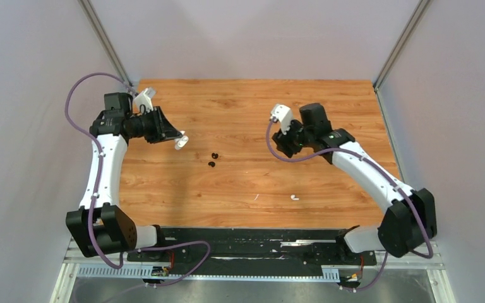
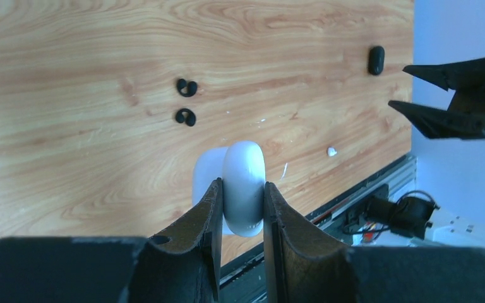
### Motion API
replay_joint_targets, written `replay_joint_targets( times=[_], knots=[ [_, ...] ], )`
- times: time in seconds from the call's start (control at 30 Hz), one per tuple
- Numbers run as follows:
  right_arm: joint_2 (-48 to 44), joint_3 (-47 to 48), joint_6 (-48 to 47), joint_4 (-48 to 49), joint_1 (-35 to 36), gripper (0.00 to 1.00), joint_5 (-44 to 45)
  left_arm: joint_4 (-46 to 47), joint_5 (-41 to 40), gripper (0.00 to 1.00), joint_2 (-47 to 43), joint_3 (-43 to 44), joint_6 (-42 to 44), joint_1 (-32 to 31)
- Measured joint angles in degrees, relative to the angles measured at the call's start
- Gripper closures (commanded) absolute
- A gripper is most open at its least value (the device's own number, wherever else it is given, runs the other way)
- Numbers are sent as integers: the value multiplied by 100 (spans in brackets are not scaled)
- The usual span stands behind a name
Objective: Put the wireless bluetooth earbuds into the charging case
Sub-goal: Pick up the earbud from the center of the board.
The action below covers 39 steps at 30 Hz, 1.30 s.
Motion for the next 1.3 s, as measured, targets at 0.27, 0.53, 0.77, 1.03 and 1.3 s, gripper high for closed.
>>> replay_joint_targets(
  times=[0.27,0.53,0.77,1.03,1.3],
  knots=[
    [-715,-1810,-2000,-966,-490,44,-326,192,210,100,-15,33,651,-654],
    [-739,-2479,-4122,-1027,-597,44,-575,254,356,100,-59,33,905,-728],
    [-225,-2479,-4686,-798,-651,44,-608,256,428,100,-197,33,938,-728],
    [-251,-2588,-5250,-758,-651,43,-713,258,452,100,-238,31,957,-739],
    [-391,-2728,-5510,-981,-614,43,-813,326,452,100,-315,-116,938,-750]
  ],
)
